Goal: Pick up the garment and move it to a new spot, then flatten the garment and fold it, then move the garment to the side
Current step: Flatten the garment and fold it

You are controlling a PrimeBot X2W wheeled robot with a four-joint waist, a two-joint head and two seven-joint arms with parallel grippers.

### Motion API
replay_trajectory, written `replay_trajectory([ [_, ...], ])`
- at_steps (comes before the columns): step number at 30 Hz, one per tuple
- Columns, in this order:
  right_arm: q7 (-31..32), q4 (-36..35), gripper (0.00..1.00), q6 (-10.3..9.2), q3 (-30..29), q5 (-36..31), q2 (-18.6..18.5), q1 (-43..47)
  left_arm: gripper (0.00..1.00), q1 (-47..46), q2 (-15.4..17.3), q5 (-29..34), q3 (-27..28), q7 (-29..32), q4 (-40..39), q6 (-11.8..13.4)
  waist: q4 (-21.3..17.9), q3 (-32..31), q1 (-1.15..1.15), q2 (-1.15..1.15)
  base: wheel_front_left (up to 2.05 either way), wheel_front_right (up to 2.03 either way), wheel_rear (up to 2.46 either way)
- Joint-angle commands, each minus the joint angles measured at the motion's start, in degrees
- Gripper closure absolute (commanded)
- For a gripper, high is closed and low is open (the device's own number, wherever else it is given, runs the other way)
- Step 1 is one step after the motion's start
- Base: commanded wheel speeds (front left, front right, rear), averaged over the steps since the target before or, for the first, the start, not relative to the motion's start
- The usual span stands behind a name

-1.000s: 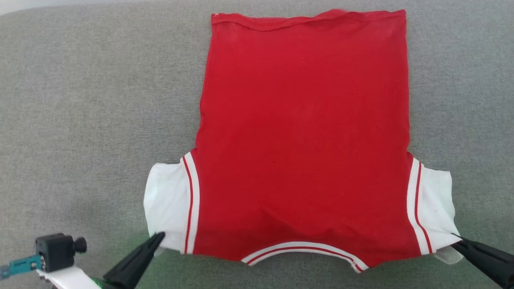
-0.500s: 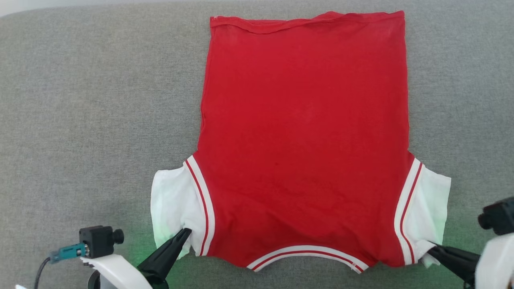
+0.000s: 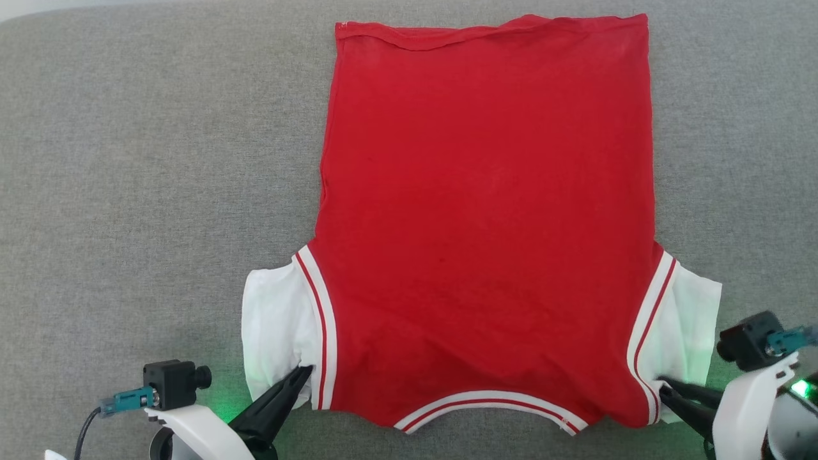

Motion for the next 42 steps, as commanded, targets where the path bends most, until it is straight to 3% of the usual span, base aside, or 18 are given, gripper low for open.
replay_trajectory([
  [1,-0.01,-0.64,0.0,-0.06,-1.11,-0.29,-0.63,-0.61,1.0,-0.69,-0.48,-0.11,-0.01,-0.11,0.51,-0.09,-0.04,-0.02,0.0,0.0,0.0,0.0,0.0],
  [5,0.87,-4.1,0.0,-0.04,-4.59,1.67,-1.06,-0.06,1.0,-0.47,-0.16,-0.06,0.4,-0.72,-0.29,-0.21,-0.03,0.04,0.0,0.0,0.0,0.0,0.0],
  [10,3.72,-11.43,0.0,-0.05,-14.38,2.33,-3.72,-0.57,1.0,-0.34,-0.04,1.04,0.76,-1.43,-2.43,-0.31,0.74,0.42,0.0,0.0,0.0,0.0,0.0],
  [16,7.33,-11.77,0.0,-0.05,-21.71,0.16,-4.32,-10.3,1.0,-1.68,-0.85,3.12,1.24,-2.01,-5.26,0.09,2.81,2.49,0.0,0.0,0.0,0.0,0.0],
  [21,8.69,-2.4,0.0,-0.05,-20.36,-2.69,-2.19,-27.37,1.0,-4.03,-1.95,4.68,0.74,-1.6,-6.97,0.24,5.66,6.03,0.0,0.0,0.0,0.0,0.0],
  [29,10.69,20.58,0.0,-0.05,-11.67,-13.99,-0.79,-52.31,1.0,-7.18,-4.33,7.1,0.1,-1.86,-9.29,-0.02,11.31,11.74,0.0,0.0,0.0,0.0,0.0],
  [36,14.96,38.63,0.0,-0.05,-8.23,-19.43,0.03,-64.62,1.0,-8.93,-5.91,8.8,-1.42,-1.67,-10.39,-0.31,15.54,14.46,0.0,0.0,0.0,0.0,0.0],
  [42,19.95,47.49,0.0,-0.03,-5.41,-19.38,2.06,-67.83,1.0,-8.87,-6.17,9.67,-1.71,-2.0,-10.74,-0.32,16.56,15.66,0.0,0.0,0.0,0.0,0.0],
])
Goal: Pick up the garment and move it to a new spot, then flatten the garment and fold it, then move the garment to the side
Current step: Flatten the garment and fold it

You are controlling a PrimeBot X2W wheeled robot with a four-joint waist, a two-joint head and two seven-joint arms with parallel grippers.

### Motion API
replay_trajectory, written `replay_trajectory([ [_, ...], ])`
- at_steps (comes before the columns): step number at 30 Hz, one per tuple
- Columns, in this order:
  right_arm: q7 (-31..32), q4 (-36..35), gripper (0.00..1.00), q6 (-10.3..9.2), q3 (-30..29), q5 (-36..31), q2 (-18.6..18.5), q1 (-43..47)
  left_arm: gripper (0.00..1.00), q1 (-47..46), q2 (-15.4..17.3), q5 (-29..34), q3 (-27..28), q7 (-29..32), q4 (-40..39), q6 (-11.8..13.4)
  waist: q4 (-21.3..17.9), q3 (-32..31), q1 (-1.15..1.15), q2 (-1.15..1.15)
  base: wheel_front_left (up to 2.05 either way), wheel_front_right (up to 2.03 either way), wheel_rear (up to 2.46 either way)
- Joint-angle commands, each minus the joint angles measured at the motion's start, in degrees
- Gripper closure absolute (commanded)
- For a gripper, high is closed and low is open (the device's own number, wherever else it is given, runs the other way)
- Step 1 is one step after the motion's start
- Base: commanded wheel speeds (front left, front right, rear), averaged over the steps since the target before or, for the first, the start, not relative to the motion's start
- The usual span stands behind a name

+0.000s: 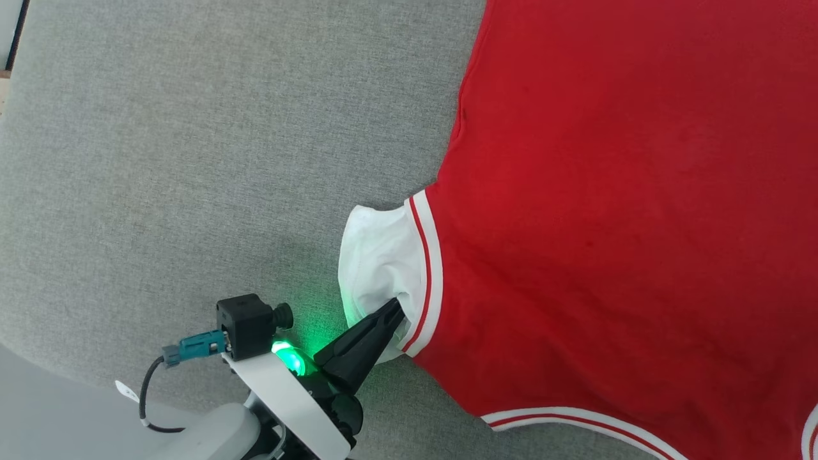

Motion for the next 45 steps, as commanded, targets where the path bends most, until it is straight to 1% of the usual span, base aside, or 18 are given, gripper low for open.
replay_trajectory([
  [1,1.33,1.77,0.0,0.01,1.03,0.69,1.18,0.64,1.0,-0.15,-0.01,0.77,-0.01,-0.11,0.68,-0.08,0.14,0.38,0.0,0.0,0.0,0.0,0.0],
  [2,2.08,2.2,0.0,0.01,1.8,1.15,1.66,0.79,1.0,-0.28,-0.1,0.77,0.01,-0.14,0.77,-0.1,0.05,0.44,0.0,0.0,0.0,0.0,0.0],
  [3,2.82,2.4,0.27,0.03,2.76,1.83,2.04,1.01,1.0,-0.48,-0.2,0.83,-0.02,-0.16,0.9,-0.11,-0.06,0.47,0.0,0.0,0.0,0.0,0.0],
  [4,3.4,2.42,0.67,0.08,3.64,2.7,2.27,1.38,1.0,-0.68,-0.28,0.87,-0.04,-0.18,0.99,-0.12,-0.23,0.43,0.0,0.0,0.0,0.0,0.0],
  [5,3.53,2.55,1.0,0.08,4.15,3.39,2.27,1.71,1.0,-0.9,-0.34,0.95,-0.02,-0.21,1.11,-0.14,-0.46,0.32,0.0,0.0,0.0,0.0,0.0],
  [8,2.87,2.2,1.0,0.06,5.17,5.24,1.98,2.46,1.0,-1.11,-0.42,0.97,-0.08,-0.28,1.28,-0.16,-0.95,-0.21,0.0,0.0,0.0,0.0,0.0],
  [13,-1.91,0.05,1.0,0.01,6.01,9.85,0.21,3.48,1.0,-0.06,0.32,0.69,1.07,-0.7,1.56,-0.19,-2.58,-3.23,0.0,0.0,0.0,0.0,0.0],
  [18,-4.69,-4.71,1.0,0.0,7.13,16.26,-3.42,8.02,1.0,2.76,1.35,-0.19,2.54,-0.87,1.61,-0.2,-4.41,-8.43,0.0,0.0,0.0,0.0,0.0],
  [22,-4.27,-11.45,1.0,0.01,9.17,21.58,-8.04,16.04,1.0,5.5,2.3,-1.31,4.03,-0.93,1.21,0.0,-5.97,-12.03,0.0,0.0,0.0,0.0,0.0],
  [27,-4.04,-21.86,1.0,0.01,10.3,28.1,-14.19,29.45,1.0,8.14,2.9,-1.48,5.87,-1.06,1.41,0.92,-7.85,-15.19,0.0,0.0,0.0,0.0,0.0],
  [30,-4.39,-28.27,1.0,0.01,10.0,30.86,-16.7,38.19,1.0,9.02,2.96,-1.24,6.67,-1.08,1.17,1.48,-9.1,-15.9,0.0,0.0,0.0,0.0,0.0],
  [32,-4.67,-32.21,1.0,0.01,9.55,32.75,-17.47,44.33,1.0,9.28,2.85,-0.87,7.0,-1.1,1.12,1.62,-9.62,-16.13,0.0,0.0,0.0,0.0,0.0],
  [35,-5.03,-38.02,1.0,0.0,8.98,33.59,-18.22,53.22,1.0,9.48,2.58,-0.58,7.4,-1.09,1.23,1.57,-10.33,-16.46,0.0,0.0,0.0,0.0,0.0],
  [37,-5.41,-41.68,1.0,0.01,8.46,33.49,-17.68,58.38,1.0,9.68,2.53,-0.49,7.75,-1.09,1.37,1.57,-10.81,-16.59,0.0,0.0,0.0,0.0,0.0],
  [41,-4.48,-47.89,1.0,0.01,7.52,32.1,-15.45,67.35,1.0,10.42,2.35,-0.47,8.62,-1.11,1.74,1.5,-11.5,-17.69,0.0,0.0,0.0,0.0,0.0],
  [42,-3.6,-50.52,1.0,0.01,7.55,30.64,-13.75,70.48,1.0,10.85,2.35,-0.61,9.26,-1.11,1.76,1.46,-11.86,-18.23,0.0,0.0,0.0,0.0,0.0],
  [45,-3.16,-52.71,1.0,0.01,6.59,28.53,-11.15,72.92,1.0,11.62,2.32,-0.5,9.82,-1.11,1.82,1.5,-12.31,-18.7,0.0,0.0,0.0,0.0,0.0],
])
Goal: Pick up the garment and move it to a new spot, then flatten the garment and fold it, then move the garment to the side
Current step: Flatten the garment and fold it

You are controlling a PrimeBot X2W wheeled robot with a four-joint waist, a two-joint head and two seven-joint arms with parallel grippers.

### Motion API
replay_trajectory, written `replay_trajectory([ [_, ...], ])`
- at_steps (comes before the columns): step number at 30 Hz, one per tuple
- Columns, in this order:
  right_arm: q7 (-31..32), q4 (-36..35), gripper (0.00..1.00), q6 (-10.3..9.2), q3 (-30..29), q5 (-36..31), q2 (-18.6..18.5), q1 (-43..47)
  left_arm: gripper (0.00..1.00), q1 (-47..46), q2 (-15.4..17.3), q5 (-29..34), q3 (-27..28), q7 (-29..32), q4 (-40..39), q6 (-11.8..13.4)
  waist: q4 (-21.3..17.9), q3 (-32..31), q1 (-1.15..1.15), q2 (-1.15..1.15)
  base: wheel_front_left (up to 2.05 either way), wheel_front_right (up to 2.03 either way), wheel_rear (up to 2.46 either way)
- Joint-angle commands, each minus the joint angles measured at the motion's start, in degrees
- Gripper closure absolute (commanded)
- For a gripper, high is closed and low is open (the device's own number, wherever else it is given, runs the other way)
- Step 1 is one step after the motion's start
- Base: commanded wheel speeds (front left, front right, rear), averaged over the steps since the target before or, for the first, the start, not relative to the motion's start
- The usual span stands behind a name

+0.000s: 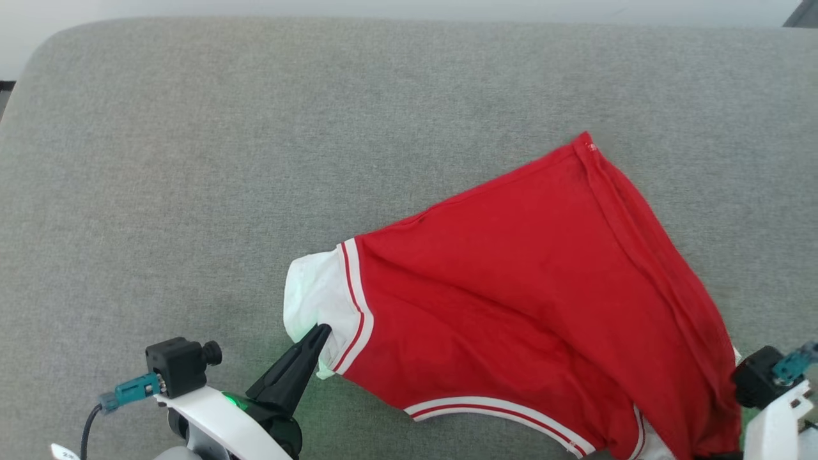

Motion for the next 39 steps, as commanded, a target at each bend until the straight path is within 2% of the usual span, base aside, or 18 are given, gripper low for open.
replay_trajectory([
  [1,0.42,-1.02,1.0,0.0,-0.84,-1.36,1.29,0.79,1.0,0.7,-0.1,0.3,0.32,-0.3,-0.06,0.12,-0.37,-0.32,0.0,0.0,0.0,0.0,0.0],
  [4,0.39,-2.23,0.97,0.0,-3.12,-3.81,3.02,1.51,1.0,0.89,-0.09,0.58,0.4,-0.3,-0.35,0.17,-0.66,-0.56,0.0,0.0,0.0,0.0,0.0],
  [5,0.07,-2.85,0.6,0.0,-4.15,-4.4,3.53,1.71,1.0,0.97,-0.03,0.61,0.49,-0.3,-0.46,0.24,-0.74,-0.56,0.0,0.0,0.0,0.0,0.0],
  [6,0.07,-2.85,0.6,0.0,-4.15,-4.4,3.53,1.71,1.0,0.97,-0.03,0.61,0.49,-0.3,-0.46,0.24,-0.74,-0.56,0.0,0.0,0.0,0.0,0.0],
  [7,-0.15,-3.41,0.0,0.0,-5.47,-4.88,4.04,1.9,1.0,1.03,0.03,0.63,0.58,-0.3,-0.58,0.31,-0.81,-0.53,0.0,0.0,0.0,0.0,0.0],
  [15,3.2,-13.81,0.0,0.0,-20.48,-4.67,3.93,2.62,1.0,1.13,-0.73,1.28,1.02,-0.31,-1.03,0.23,-0.53,0.29,0.0,0.0,0.0,0.0,0.0],
  [18,4.47,-16.07,0.0,0.0,-24.32,-4.29,3.25,-1.43,1.0,0.88,-1.61,1.71,1.56,-0.31,-0.97,-0.02,-0.19,1.04,0.0,0.0,0.0,0.0,0.0],
  [20,3.77,-15.59,0.0,0.0,-24.8,-4.75,3.64,-5.98,1.0,0.35,-2.45,2.04,1.8,-0.31,-0.79,-0.24,0.15,1.97,0.0,0.0,0.0,0.0,0.0],
  [23,1.37,-11.59,0.0,0.0,-21.59,-7.47,5.27,-15.47,1.0,-0.69,-3.57,2.2,1.91,-0.31,-0.14,-0.64,0.61,3.48,0.0,0.0,0.0,0.0,0.0],
  [28,-1.13,-0.96,0.0,0.0,-11.41,-12.04,10.25,-30.9,1.0,-3.02,-5.39,2.86,1.06,-0.3,0.96,-1.16,2.4,6.25,0.0,0.0,0.0,0.0,0.0],
  [31,-1.6,6.47,0.0,-0.01,-5.01,-14.81,11.42,-38.5,1.0,-4.28,-6.31,2.86,1.0,-0.31,1.49,-1.43,3.6,8.03,0.0,0.0,0.0,0.0,0.0],
  [39,-1.94,22.97,0.0,0.0,9.29,-16.95,12.57,-49.44,1.0,-6.53,-9.26,3.02,-0.59,-0.31,2.68,-1.6,6.76,10.84,0.0,0.0,0.0,0.0,0.0],
])
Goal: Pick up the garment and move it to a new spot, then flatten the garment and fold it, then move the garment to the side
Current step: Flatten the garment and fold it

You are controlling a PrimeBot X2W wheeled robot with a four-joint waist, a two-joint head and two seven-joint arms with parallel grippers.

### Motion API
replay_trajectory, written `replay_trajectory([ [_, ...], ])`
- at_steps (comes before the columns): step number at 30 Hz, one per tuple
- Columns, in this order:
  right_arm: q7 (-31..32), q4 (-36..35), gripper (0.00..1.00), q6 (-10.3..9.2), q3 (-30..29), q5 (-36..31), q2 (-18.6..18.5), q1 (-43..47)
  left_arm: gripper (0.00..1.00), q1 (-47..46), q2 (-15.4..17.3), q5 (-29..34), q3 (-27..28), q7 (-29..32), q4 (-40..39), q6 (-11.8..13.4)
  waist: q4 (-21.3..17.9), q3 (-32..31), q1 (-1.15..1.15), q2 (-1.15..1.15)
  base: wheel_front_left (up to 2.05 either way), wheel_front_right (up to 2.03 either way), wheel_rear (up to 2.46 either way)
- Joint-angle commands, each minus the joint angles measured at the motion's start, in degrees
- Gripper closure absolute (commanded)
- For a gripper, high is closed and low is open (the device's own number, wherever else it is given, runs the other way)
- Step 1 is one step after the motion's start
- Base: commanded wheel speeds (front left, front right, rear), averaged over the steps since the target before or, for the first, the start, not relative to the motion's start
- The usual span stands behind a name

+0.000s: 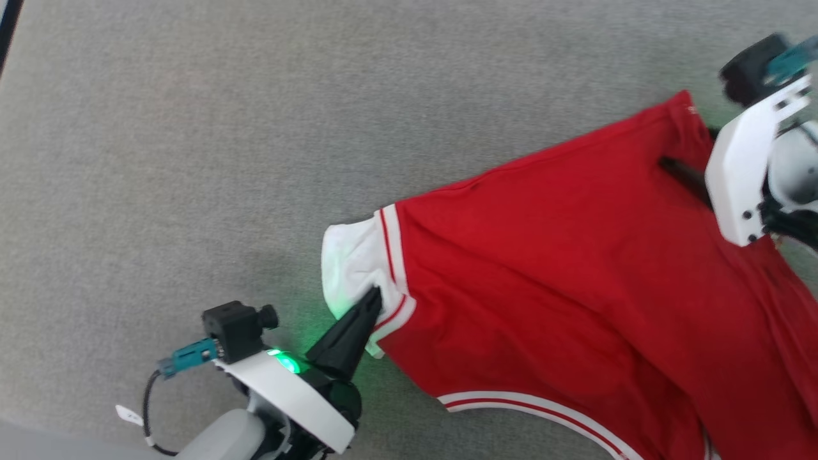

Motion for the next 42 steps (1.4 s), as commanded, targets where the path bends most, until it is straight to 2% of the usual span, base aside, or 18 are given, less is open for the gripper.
replay_trajectory([
  [1,-0.62,1.66,0.0,-0.01,1.55,-0.41,-0.42,-0.77,1.0,-1.04,-0.4,-0.11,-0.35,-0.3,-0.05,-0.25,1.03,0.63,0.0,0.0,0.0,0.0,0.0],
  [7,-1.45,8.51,0.0,-0.01,10.13,1.0,-1.18,-0.94,1.0,-1.35,-1.16,-0.77,-1.3,-0.3,0.22,-0.27,1.89,0.05,0.0,0.0,0.0,0.0,0.0],
  [8,-1.38,9.06,0.58,0.0,11.41,1.62,-1.33,-0.87,1.0,-1.3,-1.16,-0.89,-1.32,-0.3,0.29,-0.27,1.87,-0.14,0.0,0.0,0.0,0.0,0.0],
  [9,-1.72,9.57,0.87,0.0,12.36,2.44,-1.4,-0.94,1.0,-1.22,-1.14,-0.96,-1.31,-0.3,0.33,-0.27,1.81,-0.37,0.0,0.0,0.0,0.0,0.0],
  [10,-2.39,10.16,1.0,0.0,12.62,3.15,-1.27,-1.15,1.0,-1.14,-1.06,-1.12,-1.33,-0.3,0.36,-0.27,1.7,-0.65,0.0,0.0,0.0,0.0,0.0],
  [14,-4.19,11.51,1.0,-0.01,13.78,4.33,-0.92,-1.99,1.0,-0.86,-0.64,-1.46,-1.56,-0.3,0.41,-0.27,1.12,-1.86,0.0,0.0,0.0,0.0,0.0],
  [20,-12.78,13.25,1.0,-0.01,11.9,6.52,0.34,-5.83,1.0,-1.81,1.53,-2.71,-0.19,-0.3,1.11,-0.28,-0.76,-5.41,0.0,0.0,0.0,0.0,0.0],
  [26,-21.63,17.98,1.0,-0.01,8.16,8.02,2.05,-8.82,1.0,-7.34,5.25,-8.87,0.25,0.57,-0.92,-0.28,-3.13,-8.25,0.0,0.0,0.0,0.0,0.0],
  [30,-27.06,22.56,1.0,-0.01,3.33,8.0,4.01,-13.25,1.0,-15.54,6.85,-13.36,3.45,1.79,1.97,-0.28,-4.78,-8.14,0.0,0.0,0.0,0.0,0.0],
  [32,-30.17,24.99,1.0,-0.01,0.1,7.73,5.18,-16.57,1.0,-21.33,6.47,-14.82,5.5,2.38,4.75,-0.28,-5.71,-7.42,0.0,0.0,0.0,0.0,0.0],
  [37,-36.96,31.18,1.0,-0.02,-6.17,5.5,7.92,-25.34,1.0,-37.67,3.41,-20.38,11.64,4.05,15.98,-0.22,-7.54,-4.89,0.0,0.0,0.0,0.0,0.0],
  [42,-46.04,38.69,1.0,-0.15,-13.98,4.01,11.19,-35.15,1.0,-54.7,0.27,-19.81,15.01,3.27,28.07,-0.1,-9.53,-2.2,0.0,0.0,0.0,0.0,0.0],
])
